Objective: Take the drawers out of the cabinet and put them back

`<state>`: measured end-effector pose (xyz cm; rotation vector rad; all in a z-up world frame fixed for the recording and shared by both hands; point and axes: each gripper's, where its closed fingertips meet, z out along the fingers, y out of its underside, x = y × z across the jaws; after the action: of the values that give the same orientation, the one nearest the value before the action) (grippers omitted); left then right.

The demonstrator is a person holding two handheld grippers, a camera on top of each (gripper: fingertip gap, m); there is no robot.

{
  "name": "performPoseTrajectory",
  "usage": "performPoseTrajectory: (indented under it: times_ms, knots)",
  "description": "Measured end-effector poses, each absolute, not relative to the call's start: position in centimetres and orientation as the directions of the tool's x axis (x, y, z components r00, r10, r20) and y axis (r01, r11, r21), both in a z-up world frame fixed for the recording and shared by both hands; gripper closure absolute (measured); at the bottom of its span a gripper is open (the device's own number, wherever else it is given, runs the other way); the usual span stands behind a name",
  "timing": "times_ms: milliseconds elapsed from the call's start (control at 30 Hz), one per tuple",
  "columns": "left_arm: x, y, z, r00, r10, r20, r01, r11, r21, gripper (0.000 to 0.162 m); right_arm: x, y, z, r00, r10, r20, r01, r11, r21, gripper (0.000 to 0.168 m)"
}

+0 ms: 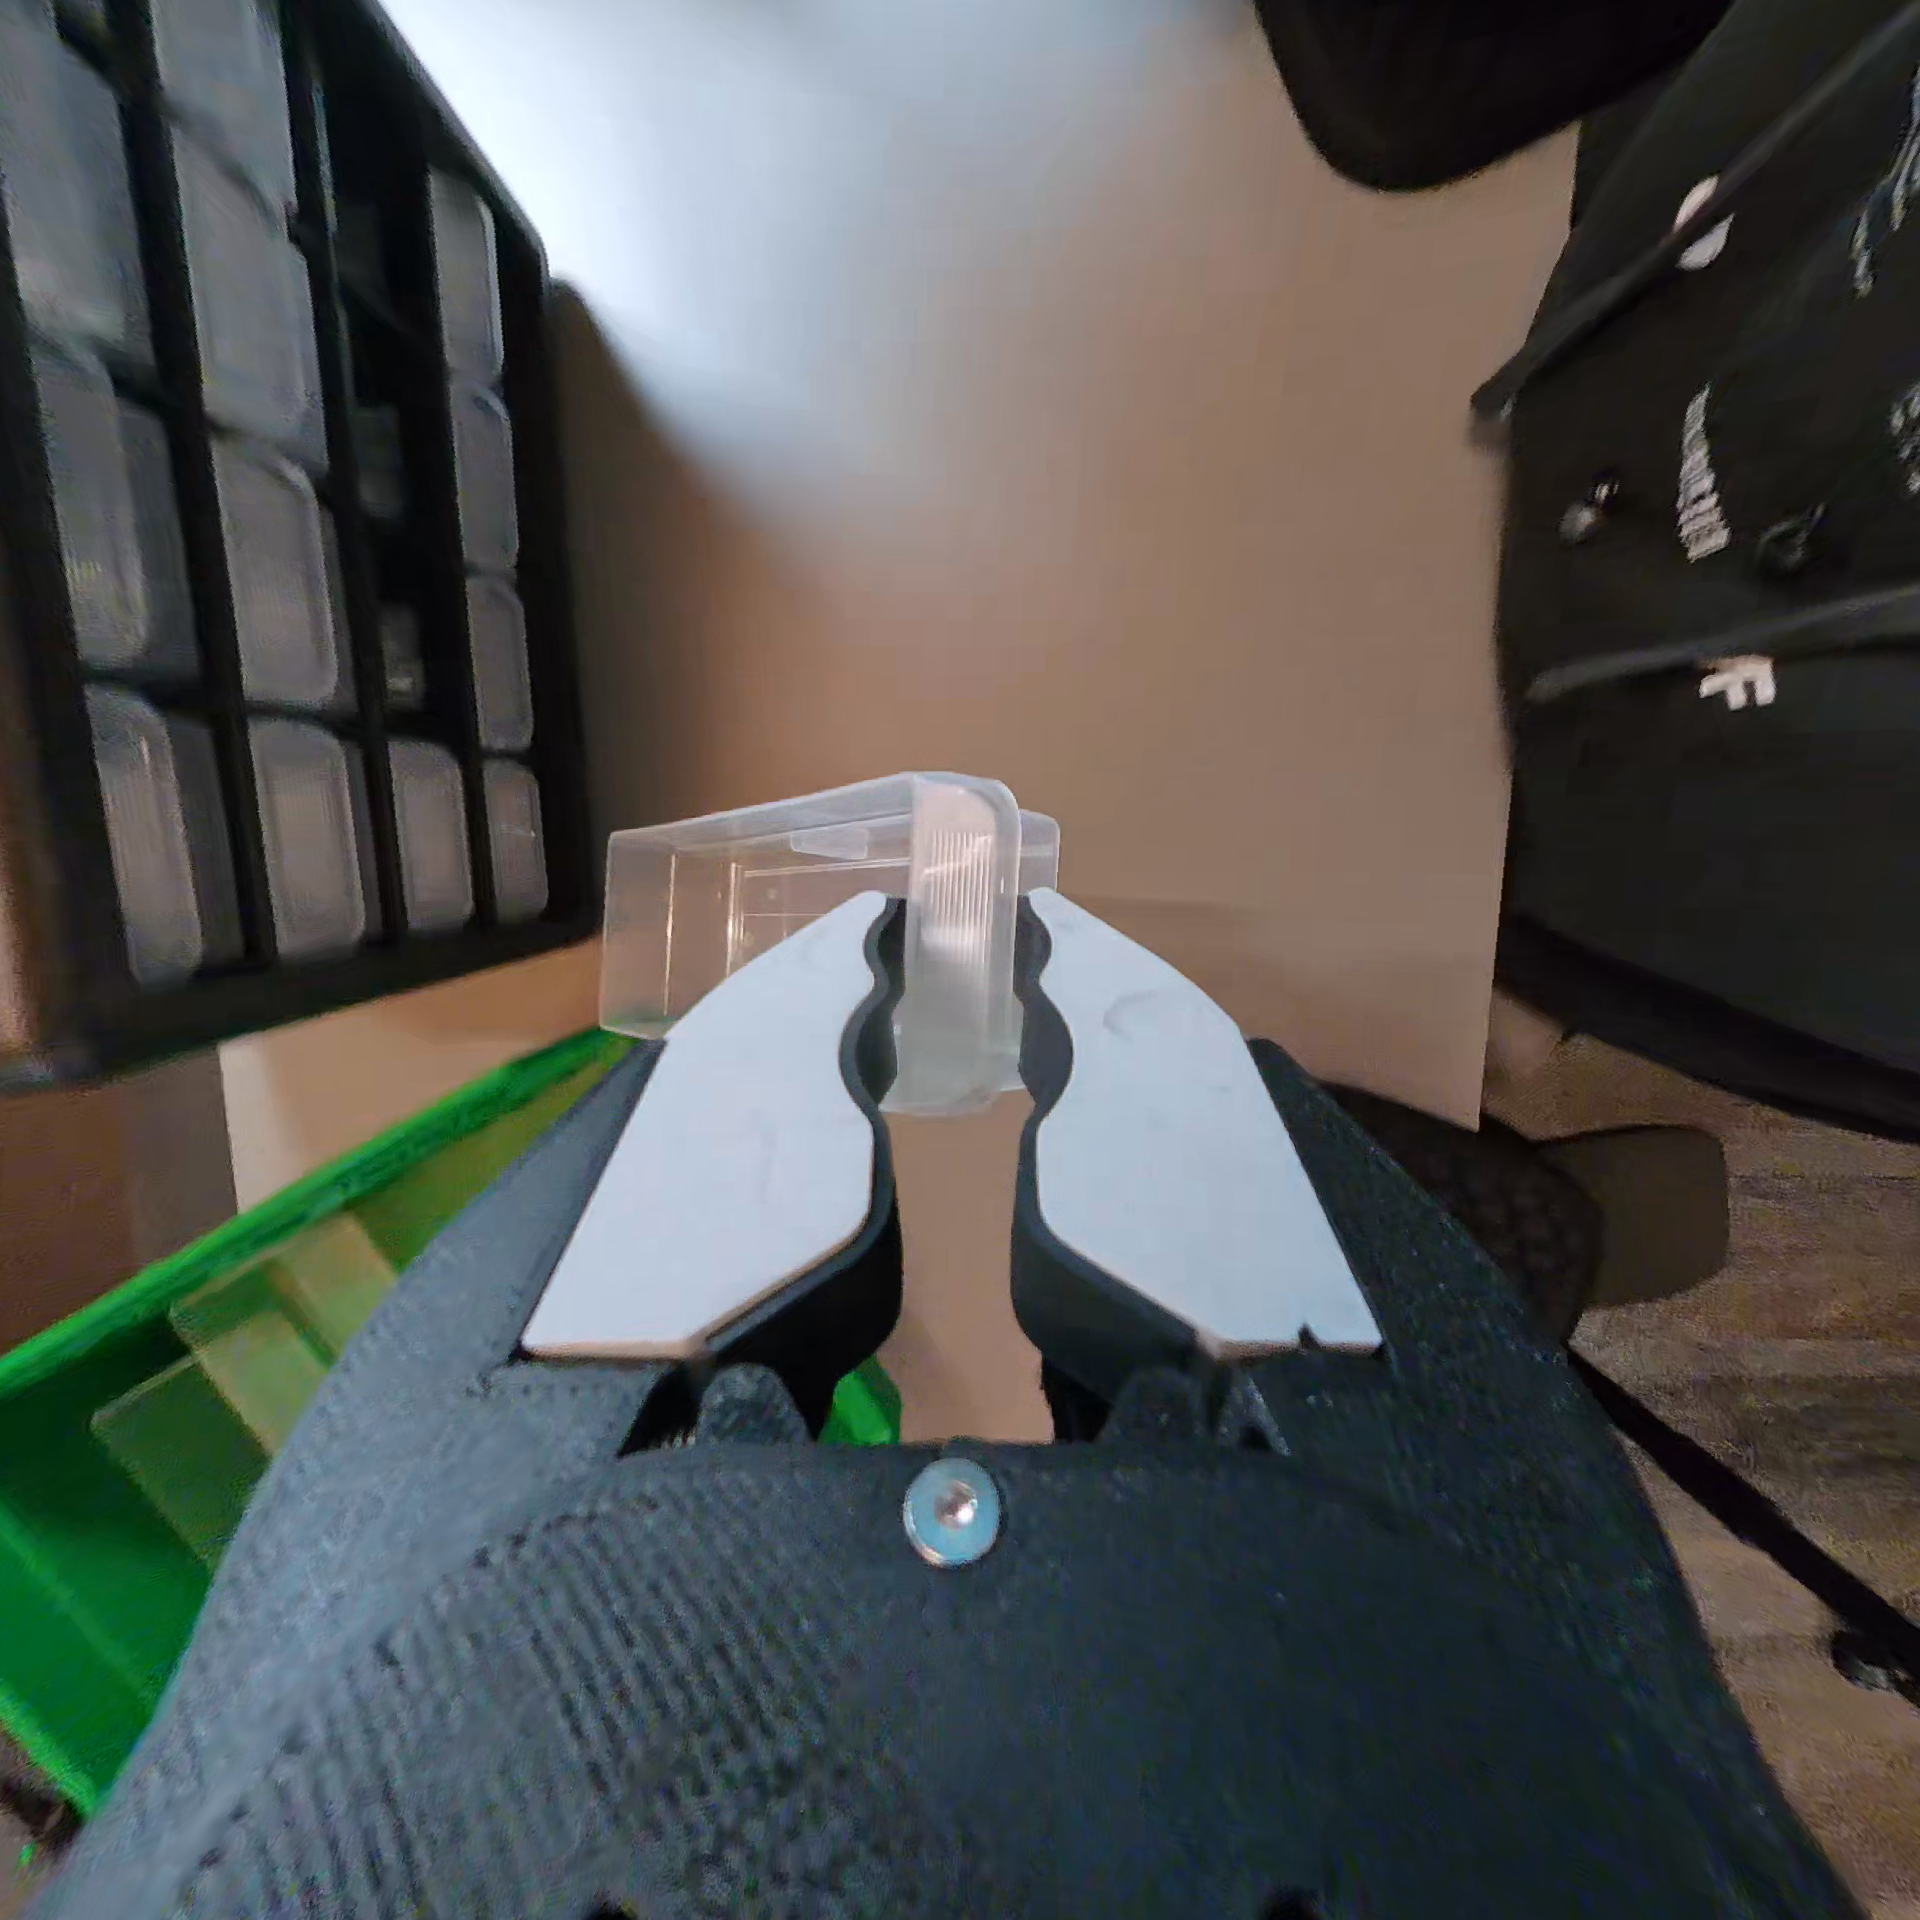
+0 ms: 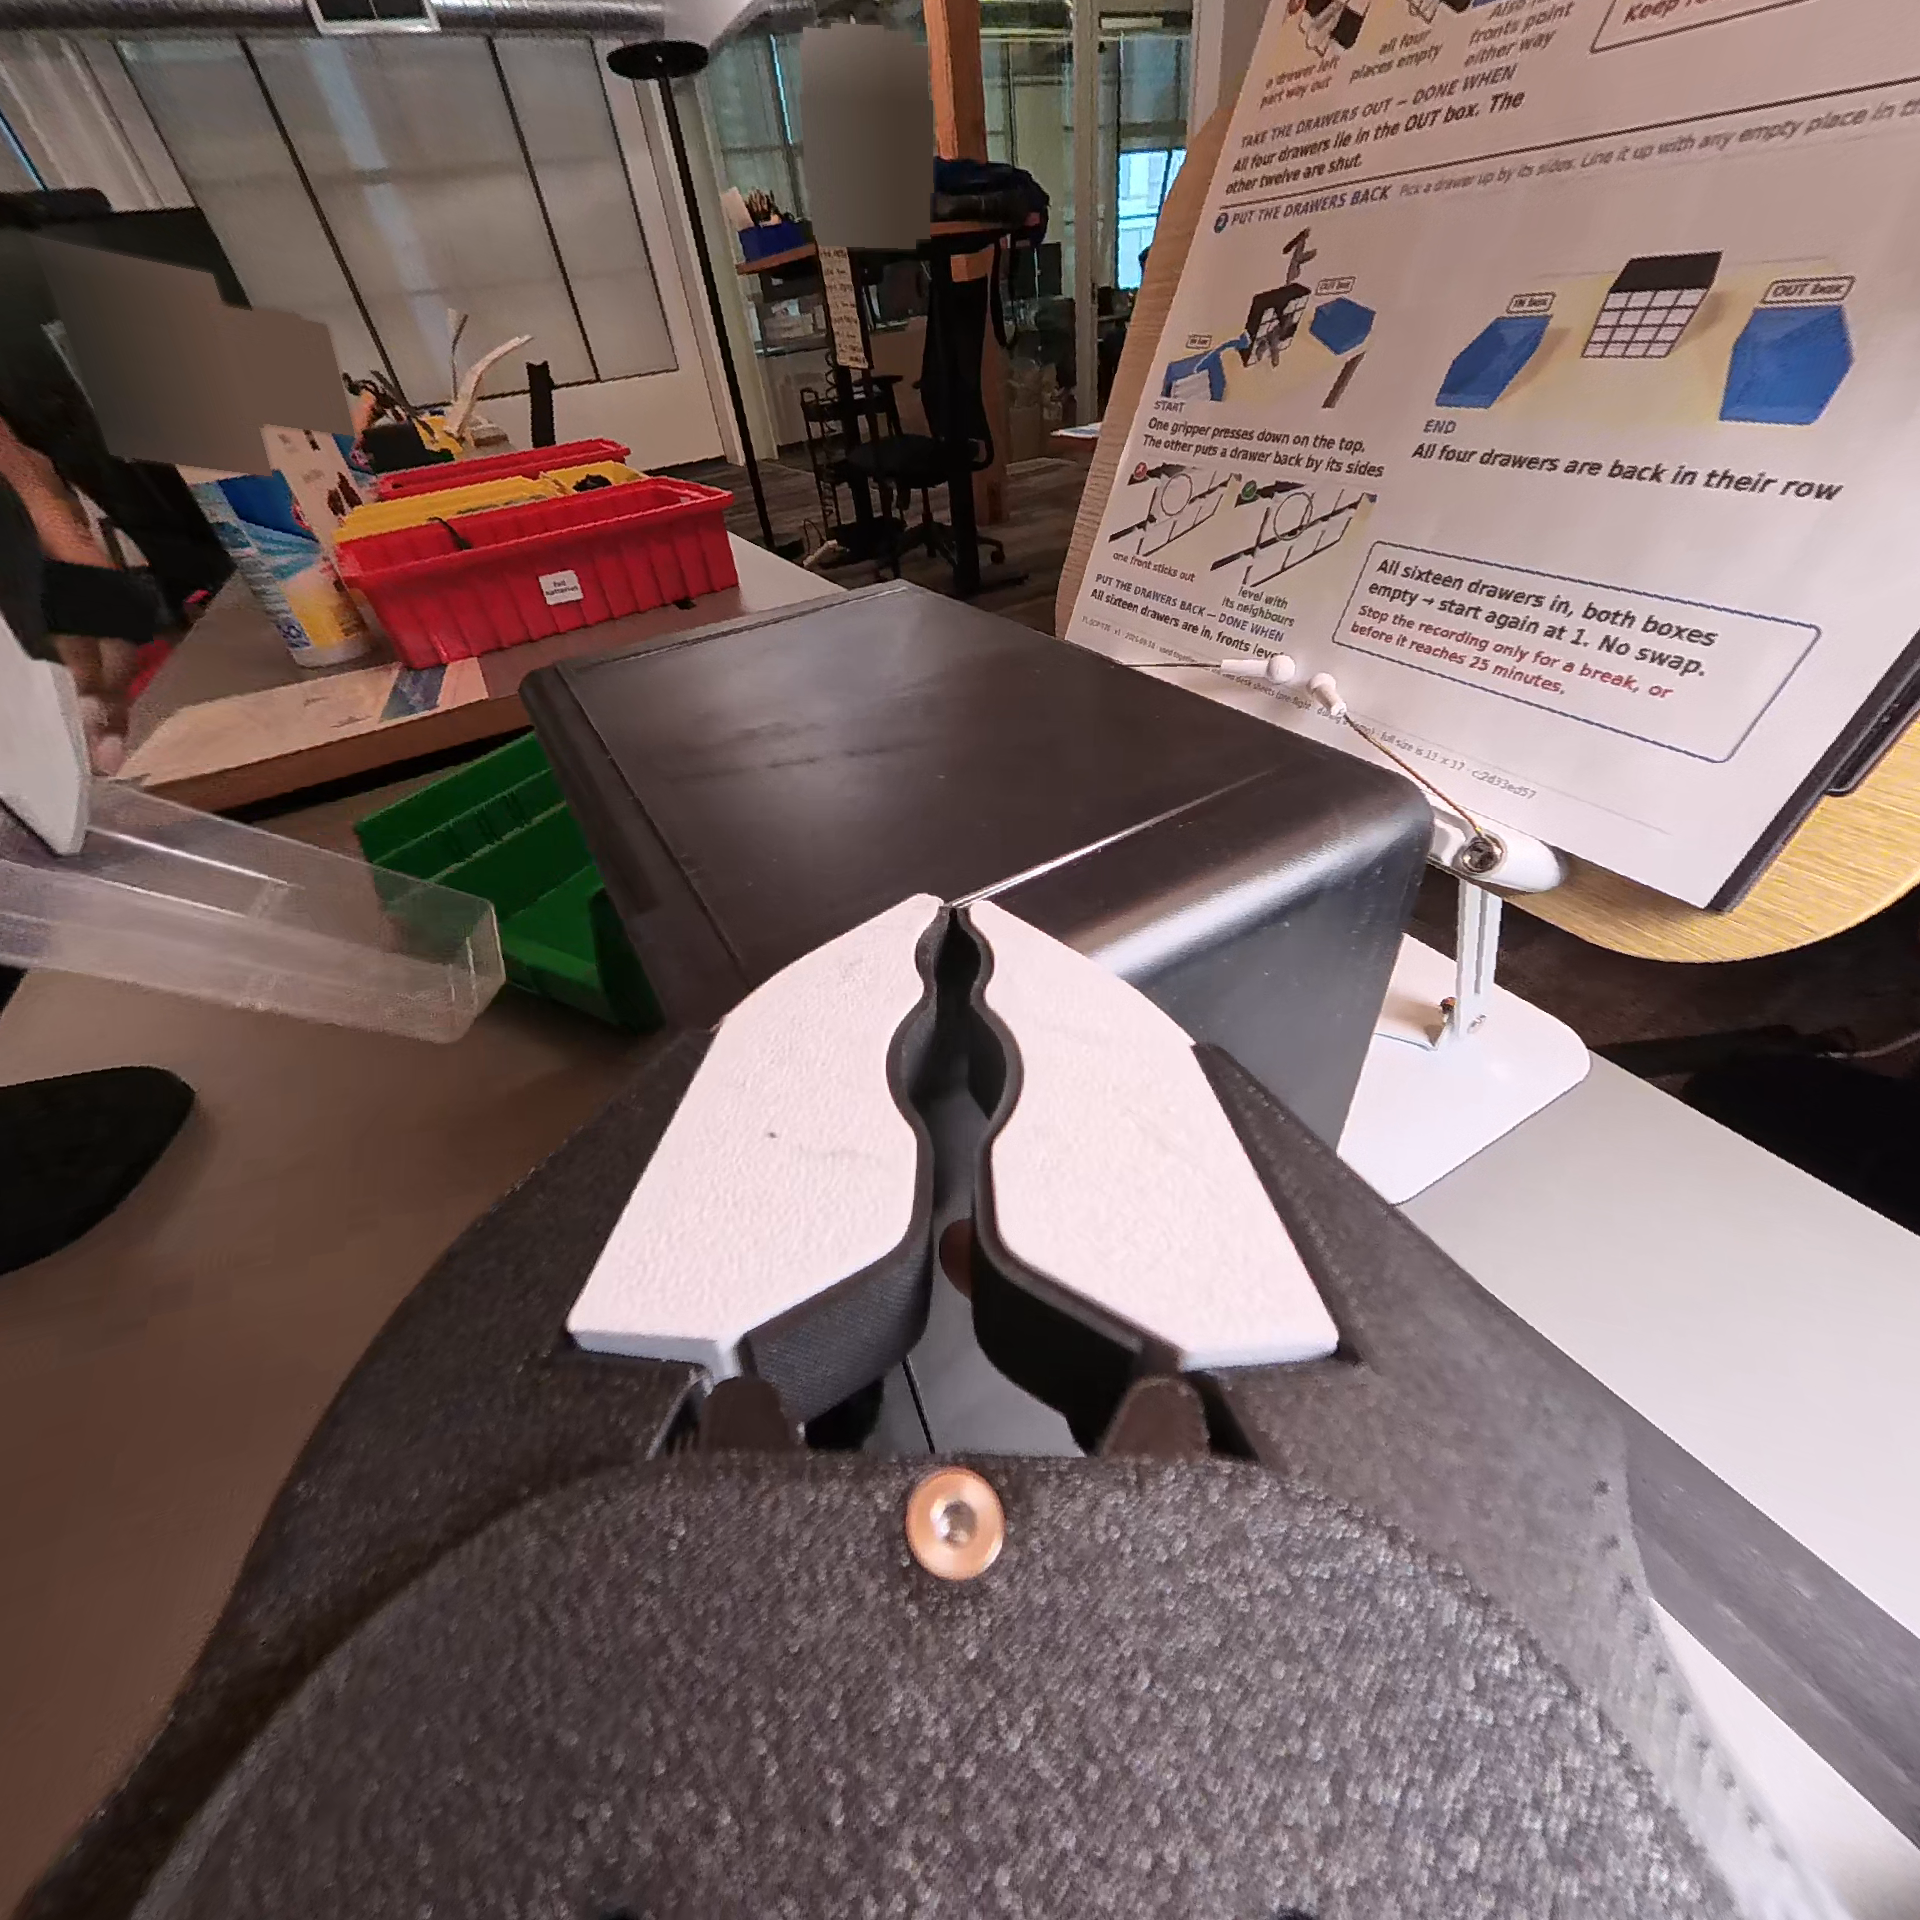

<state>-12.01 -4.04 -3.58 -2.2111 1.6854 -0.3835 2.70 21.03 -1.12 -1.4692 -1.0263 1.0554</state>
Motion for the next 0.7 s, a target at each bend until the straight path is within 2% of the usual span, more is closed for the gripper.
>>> performPoseTrajectory:
  times_ms: [33, 167, 700]
  knots:
    - [-11.0, -3.7, -3.6, 0.258, -0.966, 0.020, -0.869, -0.241, -0.432, 0.142, 2.7, 21.0, -1.1, 0.256, 0.961, -0.102, 0.076, -0.125, -0.989, 0.168]
    - [-7.5, -1.9, -3.3, 0.234, -0.972, 0.001, -0.845, -0.204, -0.495, 0.142, 2.7, 21.0, -1.1, 0.259, 0.961, -0.100, 0.076, -0.123, -0.989, 0.168]
    - [-5.2, 3.7, -7.2, 0.274, -0.927, -0.256, -0.832, -0.095, -0.546, 0.142, 2.7, 21.0, -1.1, 0.241, 0.964, -0.115, 0.056, -0.132, -0.990, 0.168]
